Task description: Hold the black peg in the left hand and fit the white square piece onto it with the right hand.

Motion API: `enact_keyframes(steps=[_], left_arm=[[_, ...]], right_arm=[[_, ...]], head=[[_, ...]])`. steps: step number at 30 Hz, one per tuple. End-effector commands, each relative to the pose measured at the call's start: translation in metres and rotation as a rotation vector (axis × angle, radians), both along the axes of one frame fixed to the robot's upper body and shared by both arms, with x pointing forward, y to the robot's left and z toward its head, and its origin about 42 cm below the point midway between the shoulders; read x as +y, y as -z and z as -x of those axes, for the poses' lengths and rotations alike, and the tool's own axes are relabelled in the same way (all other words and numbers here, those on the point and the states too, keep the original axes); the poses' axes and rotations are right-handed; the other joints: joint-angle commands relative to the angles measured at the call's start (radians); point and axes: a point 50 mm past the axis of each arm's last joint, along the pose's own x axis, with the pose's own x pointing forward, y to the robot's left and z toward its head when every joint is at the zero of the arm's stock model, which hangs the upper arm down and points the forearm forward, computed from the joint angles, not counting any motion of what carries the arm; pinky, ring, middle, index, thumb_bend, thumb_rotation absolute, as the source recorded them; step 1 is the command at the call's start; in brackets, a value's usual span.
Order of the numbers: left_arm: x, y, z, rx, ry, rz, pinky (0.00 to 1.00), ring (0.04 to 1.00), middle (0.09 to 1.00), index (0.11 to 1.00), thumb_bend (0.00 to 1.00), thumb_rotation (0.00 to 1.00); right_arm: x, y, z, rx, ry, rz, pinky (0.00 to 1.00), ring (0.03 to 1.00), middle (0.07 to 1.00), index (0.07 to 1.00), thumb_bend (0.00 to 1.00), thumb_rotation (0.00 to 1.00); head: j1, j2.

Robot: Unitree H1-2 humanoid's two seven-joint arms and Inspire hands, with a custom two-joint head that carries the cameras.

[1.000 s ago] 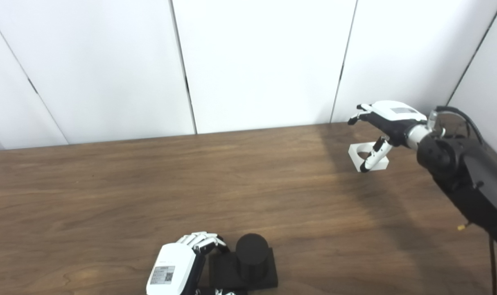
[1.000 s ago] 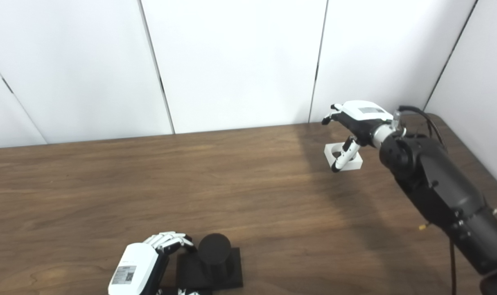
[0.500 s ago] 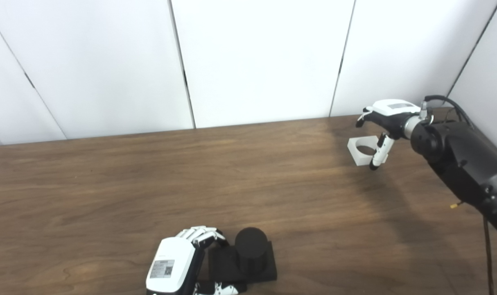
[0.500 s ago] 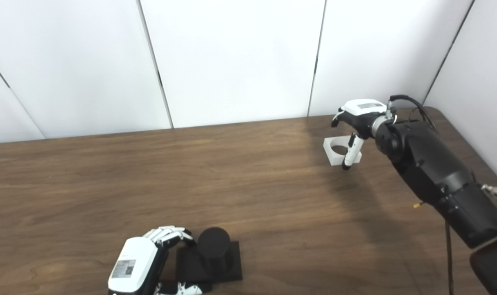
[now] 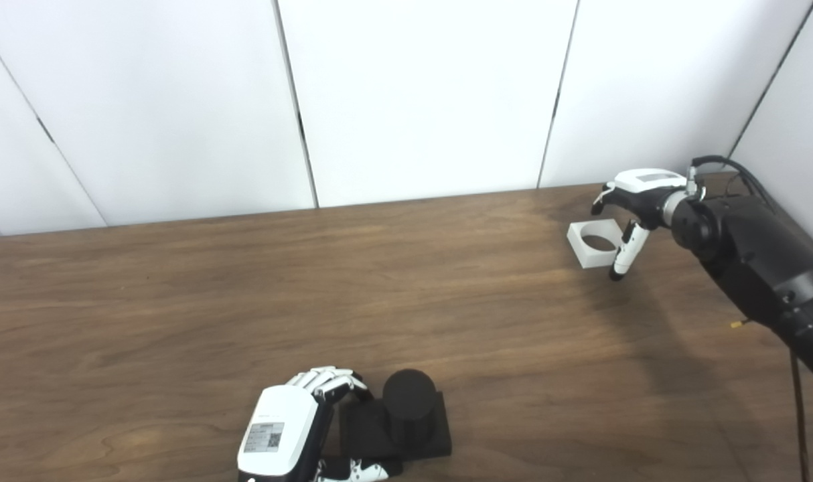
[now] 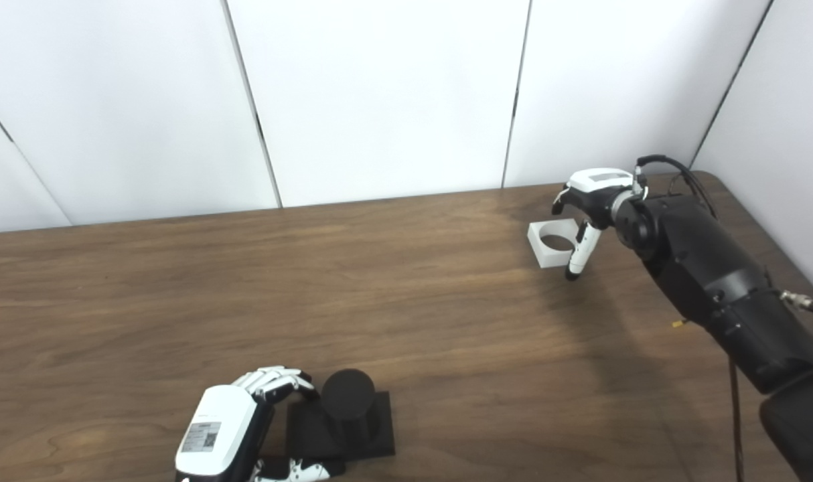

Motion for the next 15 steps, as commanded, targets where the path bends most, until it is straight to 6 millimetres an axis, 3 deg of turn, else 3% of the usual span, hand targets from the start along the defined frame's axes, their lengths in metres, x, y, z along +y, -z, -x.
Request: enact_keyframes(steps=[1, 15], left_arm=[[0.012, 0.022, 0.010, 0.134, -0.037, -0.075, 0.70, 0.761, 0.718, 0.489, 0.51, 0.05], [0.011, 0.019, 0.009, 0.131, -0.039, -0.071, 0.70, 0.762, 0.719, 0.489, 0.51, 0.05]], right_arm=[[0.001, -0.037, -0.013, -0.100, -0.013, 0.026, 1.00, 1.000, 0.995, 0.839, 0.97, 0.24], [-0.002, -0.015, -0.015, -0.083, 0.000, 0.024, 1.00, 1.000, 0.972, 0.811, 0.91, 0.23]], head=[[0.002, 0.002], [0.010, 0.006]])
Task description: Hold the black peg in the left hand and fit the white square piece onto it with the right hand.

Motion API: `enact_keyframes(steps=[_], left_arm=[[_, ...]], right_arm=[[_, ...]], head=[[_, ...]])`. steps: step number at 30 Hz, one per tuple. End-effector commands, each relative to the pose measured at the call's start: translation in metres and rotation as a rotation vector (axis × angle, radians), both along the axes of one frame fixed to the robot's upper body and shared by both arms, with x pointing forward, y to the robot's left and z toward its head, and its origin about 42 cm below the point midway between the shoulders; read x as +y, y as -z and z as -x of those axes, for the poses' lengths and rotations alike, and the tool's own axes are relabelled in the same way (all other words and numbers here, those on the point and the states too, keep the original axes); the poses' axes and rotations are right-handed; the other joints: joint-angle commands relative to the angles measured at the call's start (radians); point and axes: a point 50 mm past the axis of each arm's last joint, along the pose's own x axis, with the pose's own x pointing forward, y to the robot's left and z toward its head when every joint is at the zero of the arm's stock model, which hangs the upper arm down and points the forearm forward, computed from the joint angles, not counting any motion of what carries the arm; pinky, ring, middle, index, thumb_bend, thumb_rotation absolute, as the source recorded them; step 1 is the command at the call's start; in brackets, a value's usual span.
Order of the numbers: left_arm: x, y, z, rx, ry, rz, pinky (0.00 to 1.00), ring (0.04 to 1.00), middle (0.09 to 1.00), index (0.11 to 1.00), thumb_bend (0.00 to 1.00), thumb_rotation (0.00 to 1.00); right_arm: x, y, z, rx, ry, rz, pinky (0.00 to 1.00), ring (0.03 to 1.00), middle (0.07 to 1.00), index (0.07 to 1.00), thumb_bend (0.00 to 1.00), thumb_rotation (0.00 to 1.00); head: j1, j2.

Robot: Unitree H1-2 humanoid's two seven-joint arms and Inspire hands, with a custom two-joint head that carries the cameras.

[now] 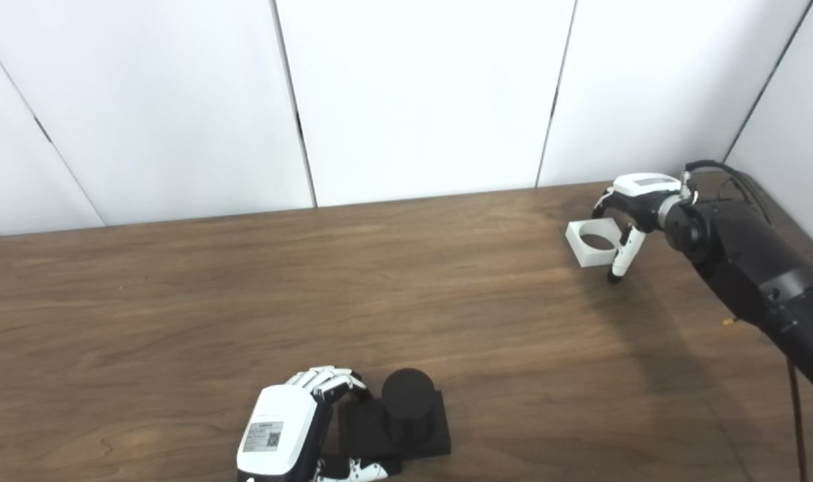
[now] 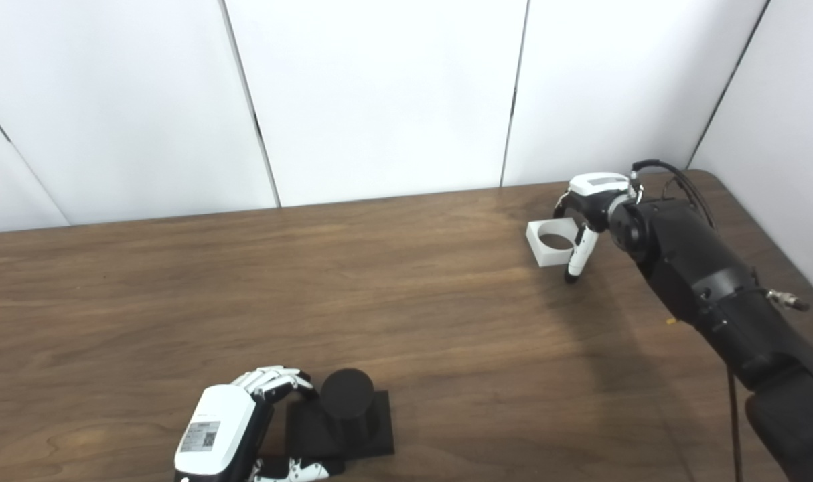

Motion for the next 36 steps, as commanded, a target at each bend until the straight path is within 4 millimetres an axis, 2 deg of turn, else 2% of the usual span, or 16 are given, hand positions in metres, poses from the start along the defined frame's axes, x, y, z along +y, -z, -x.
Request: enact_keyframes(steps=[1, 13, 16, 19, 20, 21, 23, 28, 36], left_arm=[[0.011, 0.019, 0.009, 0.130, -0.039, -0.071, 0.70, 0.762, 0.719, 0.489, 0.51, 0.05], [0.008, 0.017, 0.010, 0.133, -0.041, -0.073, 0.70, 0.764, 0.720, 0.490, 0.51, 0.05], [0.008, 0.016, 0.010, 0.134, -0.042, -0.073, 0.70, 0.763, 0.720, 0.490, 0.51, 0.05], [0.008, 0.017, 0.010, 0.133, -0.040, -0.072, 0.70, 0.763, 0.720, 0.490, 0.51, 0.05], [0.007, 0.017, 0.010, 0.132, -0.040, -0.072, 0.70, 0.763, 0.721, 0.490, 0.51, 0.05], [0.007, 0.017, 0.010, 0.132, -0.040, -0.072, 0.70, 0.762, 0.721, 0.490, 0.51, 0.05], [0.006, 0.016, 0.010, 0.132, -0.040, -0.072, 0.71, 0.763, 0.721, 0.490, 0.51, 0.05], [0.005, 0.016, 0.009, 0.134, -0.043, -0.070, 0.71, 0.765, 0.721, 0.490, 0.51, 0.05], [0.003, 0.015, 0.008, 0.132, -0.044, -0.073, 0.70, 0.764, 0.721, 0.490, 0.51, 0.05]], right_arm=[[0.001, -0.028, -0.010, -0.081, -0.014, 0.017, 1.00, 1.000, 0.972, 0.810, 0.90, 0.23], [-0.002, -0.021, -0.008, -0.081, -0.031, 0.021, 0.99, 1.000, 0.942, 0.765, 0.86, 0.24], [-0.001, -0.020, -0.007, -0.087, -0.030, 0.013, 0.99, 1.000, 0.927, 0.730, 0.85, 0.23], [-0.001, -0.020, -0.006, -0.109, -0.038, -0.023, 0.97, 0.996, 0.897, 0.658, 0.83, 0.17], [-0.001, -0.020, -0.005, -0.117, -0.043, -0.032, 0.96, 0.984, 0.882, 0.560, 0.65, 0.15], [-0.002, -0.019, -0.005, -0.125, -0.048, -0.036, 0.95, 0.975, 0.871, 0.526, 0.59, 0.15], [-0.003, -0.016, -0.005, -0.149, -0.069, -0.037, 0.91, 0.940, 0.834, 0.496, 0.54, 0.14], [-0.002, -0.010, -0.002, -0.158, -0.128, -0.027, 0.82, 0.881, 0.775, 0.486, 0.52, 0.13], [0.004, -0.004, 0.002, -0.164, -0.152, -0.060, 0.84, 0.884, 0.765, 0.485, 0.52, 0.13]], head=[[0.001, 0.002], [0.010, 0.004], [0.010, 0.006], [0.010, 0.006], [0.010, 0.006], [0.010, 0.006], [0.012, 0.006], [0.015, 0.005], [0.017, 0.002]])
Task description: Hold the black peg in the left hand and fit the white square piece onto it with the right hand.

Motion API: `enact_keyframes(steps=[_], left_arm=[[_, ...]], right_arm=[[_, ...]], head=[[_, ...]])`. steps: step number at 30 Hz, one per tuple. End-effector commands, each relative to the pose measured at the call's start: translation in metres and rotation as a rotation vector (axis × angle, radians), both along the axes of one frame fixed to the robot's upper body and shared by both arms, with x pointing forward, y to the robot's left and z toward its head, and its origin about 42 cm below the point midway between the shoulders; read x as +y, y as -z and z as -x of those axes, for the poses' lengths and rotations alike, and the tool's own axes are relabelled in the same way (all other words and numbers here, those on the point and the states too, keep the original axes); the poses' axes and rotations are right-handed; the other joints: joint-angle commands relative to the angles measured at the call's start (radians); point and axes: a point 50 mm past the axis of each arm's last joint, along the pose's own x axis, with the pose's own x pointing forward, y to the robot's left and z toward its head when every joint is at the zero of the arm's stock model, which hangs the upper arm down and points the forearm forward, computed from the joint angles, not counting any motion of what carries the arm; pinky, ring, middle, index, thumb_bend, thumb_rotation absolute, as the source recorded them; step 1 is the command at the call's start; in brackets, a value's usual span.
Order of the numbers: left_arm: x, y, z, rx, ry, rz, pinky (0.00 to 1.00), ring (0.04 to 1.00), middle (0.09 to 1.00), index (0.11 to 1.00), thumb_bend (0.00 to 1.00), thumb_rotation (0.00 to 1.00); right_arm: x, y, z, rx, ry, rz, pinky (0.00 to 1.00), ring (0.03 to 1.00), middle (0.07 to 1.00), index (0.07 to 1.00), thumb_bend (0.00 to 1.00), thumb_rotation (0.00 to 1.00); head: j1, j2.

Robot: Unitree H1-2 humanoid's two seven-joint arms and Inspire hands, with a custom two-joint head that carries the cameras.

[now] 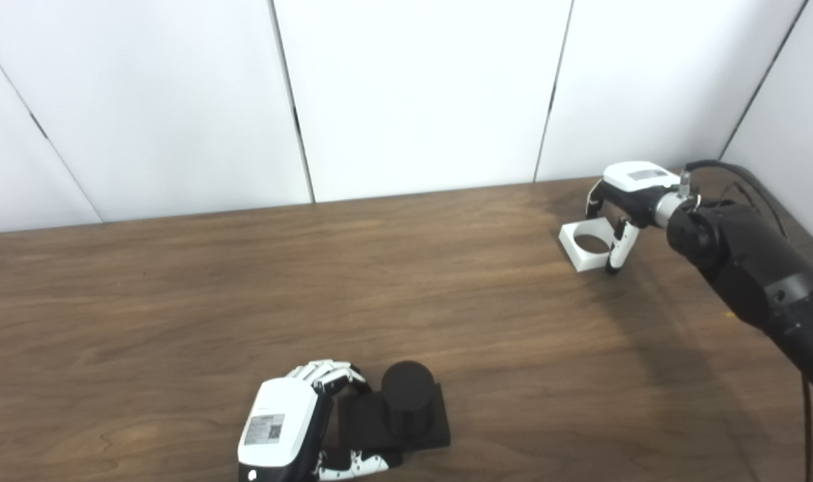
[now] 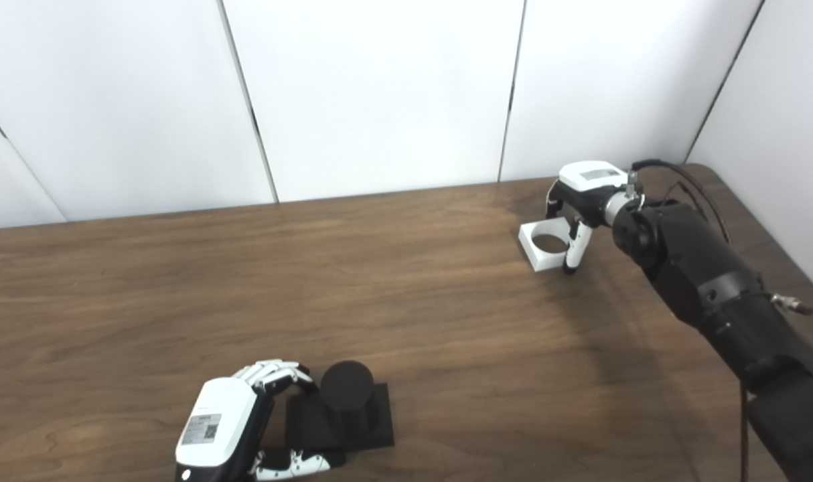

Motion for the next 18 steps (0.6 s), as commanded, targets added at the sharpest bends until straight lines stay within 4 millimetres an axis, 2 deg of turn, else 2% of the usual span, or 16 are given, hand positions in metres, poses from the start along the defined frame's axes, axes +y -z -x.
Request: enact_keyframes(steps=[1, 9, 14, 18], left_arm=[[0.006, 0.017, 0.008, 0.117, -0.025, -0.061, 0.70, 0.764, 0.721, 0.490, 0.51, 0.05], [0.003, 0.017, 0.006, 0.118, -0.024, -0.057, 0.71, 0.764, 0.721, 0.490, 0.51, 0.05], [0.000, 0.017, 0.006, 0.110, -0.024, -0.056, 0.70, 0.761, 0.717, 0.489, 0.51, 0.05], [-0.003, 0.016, 0.005, 0.110, -0.023, -0.060, 0.72, 0.765, 0.721, 0.490, 0.51, 0.05]], right_arm=[[0.006, -0.013, -0.001, -0.057, -0.040, -0.020, 0.85, 0.889, 0.766, 0.485, 0.52, 0.13], [0.036, -0.043, 0.019, -0.150, -0.189, -0.071, 0.85, 0.886, 0.756, 0.483, 0.52, 0.13], [0.066, -0.068, 0.045, -0.181, -0.299, -0.080, 0.88, 0.893, 0.758, 0.484, 0.52, 0.13], [0.089, -0.084, 0.068, -0.192, -0.393, -0.087, 0.86, 0.886, 0.760, 0.485, 0.52, 0.13]], head=[[-0.001, 0.001], [0.011, 0.003], [0.018, 0.004], [0.024, 0.006]])
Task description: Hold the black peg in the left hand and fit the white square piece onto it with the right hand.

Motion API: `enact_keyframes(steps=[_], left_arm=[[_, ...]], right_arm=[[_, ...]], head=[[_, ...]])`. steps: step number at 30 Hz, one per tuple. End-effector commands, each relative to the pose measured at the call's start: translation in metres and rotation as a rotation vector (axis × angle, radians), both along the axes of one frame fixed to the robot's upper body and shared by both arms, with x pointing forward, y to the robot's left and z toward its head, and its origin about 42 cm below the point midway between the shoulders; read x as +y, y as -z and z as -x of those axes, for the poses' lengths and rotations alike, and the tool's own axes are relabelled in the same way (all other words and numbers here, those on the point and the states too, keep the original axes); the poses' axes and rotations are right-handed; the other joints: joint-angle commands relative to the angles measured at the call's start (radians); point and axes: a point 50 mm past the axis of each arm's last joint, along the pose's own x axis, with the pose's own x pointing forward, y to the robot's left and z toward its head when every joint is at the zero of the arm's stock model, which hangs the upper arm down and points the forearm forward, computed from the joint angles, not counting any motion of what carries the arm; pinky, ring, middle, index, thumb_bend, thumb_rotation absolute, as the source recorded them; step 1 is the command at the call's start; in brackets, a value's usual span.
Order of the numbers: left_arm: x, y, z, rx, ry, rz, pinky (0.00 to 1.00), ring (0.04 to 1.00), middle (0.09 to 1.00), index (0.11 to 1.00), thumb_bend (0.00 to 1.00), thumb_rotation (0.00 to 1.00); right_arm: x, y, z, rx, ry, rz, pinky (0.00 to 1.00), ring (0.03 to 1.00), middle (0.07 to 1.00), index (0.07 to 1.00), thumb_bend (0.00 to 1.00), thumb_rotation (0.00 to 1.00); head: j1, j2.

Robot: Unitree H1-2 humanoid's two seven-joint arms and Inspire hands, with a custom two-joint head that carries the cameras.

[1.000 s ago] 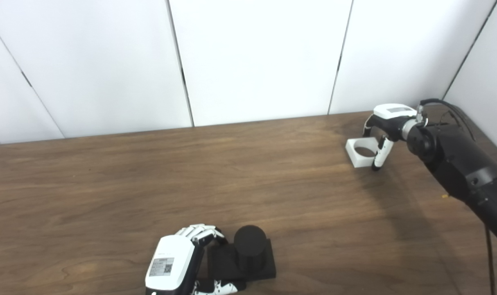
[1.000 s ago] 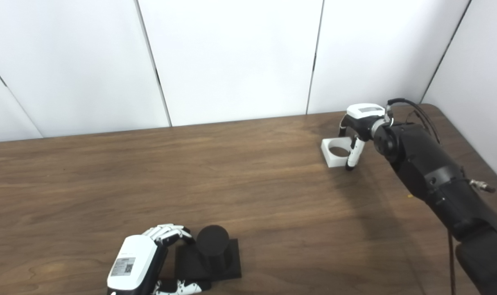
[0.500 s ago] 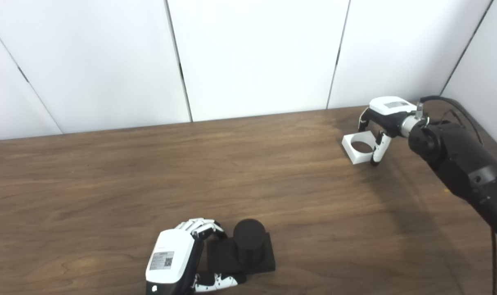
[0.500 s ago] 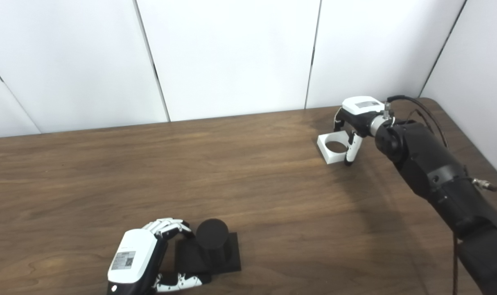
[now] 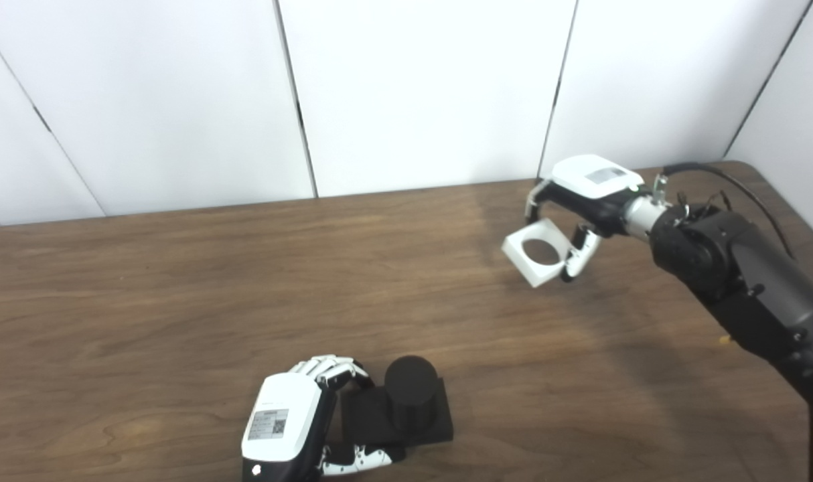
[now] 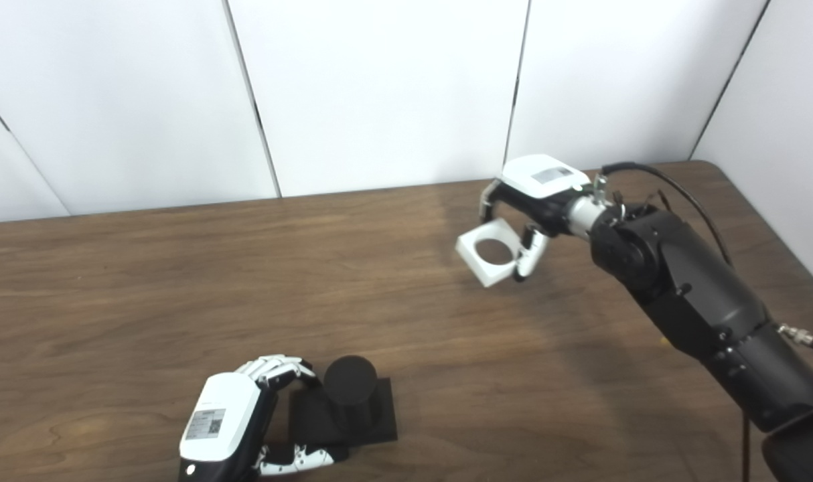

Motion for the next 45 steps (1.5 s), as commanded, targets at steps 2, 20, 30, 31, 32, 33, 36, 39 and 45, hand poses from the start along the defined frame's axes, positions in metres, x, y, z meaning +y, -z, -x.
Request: enact_keyframes(steps=[2, 20, 30, 31, 32, 33, 36, 39, 45], left_arm=[[0.003, 0.017, 0.005, 0.106, -0.020, -0.056, 0.72, 0.763, 0.719, 0.489, 0.51, 0.05], [-0.002, 0.014, 0.003, 0.125, -0.023, -0.069, 0.72, 0.774, 0.728, 0.490, 0.51, 0.05], [-0.006, 0.013, 0.003, 0.114, -0.020, -0.061, 0.73, 0.768, 0.723, 0.490, 0.51, 0.05], [-0.006, 0.013, 0.003, 0.113, -0.020, -0.061, 0.73, 0.767, 0.722, 0.490, 0.51, 0.05], [-0.007, 0.013, 0.003, 0.113, -0.021, -0.061, 0.72, 0.767, 0.722, 0.490, 0.51, 0.05], [-0.007, 0.013, 0.003, 0.113, -0.021, -0.060, 0.72, 0.767, 0.723, 0.490, 0.51, 0.05], [-0.007, 0.012, 0.004, 0.115, -0.020, -0.056, 0.73, 0.769, 0.724, 0.490, 0.51, 0.05], [-0.008, 0.011, 0.004, 0.116, -0.019, -0.057, 0.74, 0.770, 0.725, 0.490, 0.51, 0.05], [-0.010, 0.010, 0.005, 0.114, -0.015, -0.057, 0.74, 0.769, 0.723, 0.490, 0.51, 0.05]], right_arm=[[0.011, -0.030, 0.013, -0.057, -0.054, -0.023, 0.86, 0.887, 0.759, 0.485, 0.52, 0.13], [0.096, -0.052, 0.093, -0.025, -0.374, -0.145, 0.87, 0.854, 0.721, 0.482, 0.52, 0.13], [0.114, -0.061, 0.112, -0.021, -0.456, -0.167, 0.90, 0.853, 0.718, 0.481, 0.52, 0.13], [0.115, -0.061, 0.113, -0.019, -0.458, -0.166, 0.91, 0.855, 0.717, 0.481, 0.52, 0.13], [0.115, -0.061, 0.114, -0.014, -0.460, -0.165, 0.91, 0.855, 0.716, 0.480, 0.52, 0.13], [0.115, -0.060, 0.115, -0.007, -0.459, -0.163, 0.91, 0.856, 0.717, 0.480, 0.52, 0.13], [0.115, -0.057, 0.116, 0.009, -0.455, -0.163, 0.92, 0.856, 0.719, 0.481, 0.52, 0.13], [0.116, -0.054, 0.116, 0.024, -0.456, -0.165, 0.91, 0.855, 0.719, 0.481, 0.52, 0.13], [0.120, -0.048, 0.113, 0.035, -0.465, -0.172, 0.91, 0.851, 0.709, 0.481, 0.52, 0.13]], head=[[0.001, 0.002], [0.018, 0.013], [0.024, 0.015], [0.024, 0.015], [0.024, 0.015], [0.025, 0.015], [0.027, 0.015], [0.027, 0.017], [0.030, 0.019]])
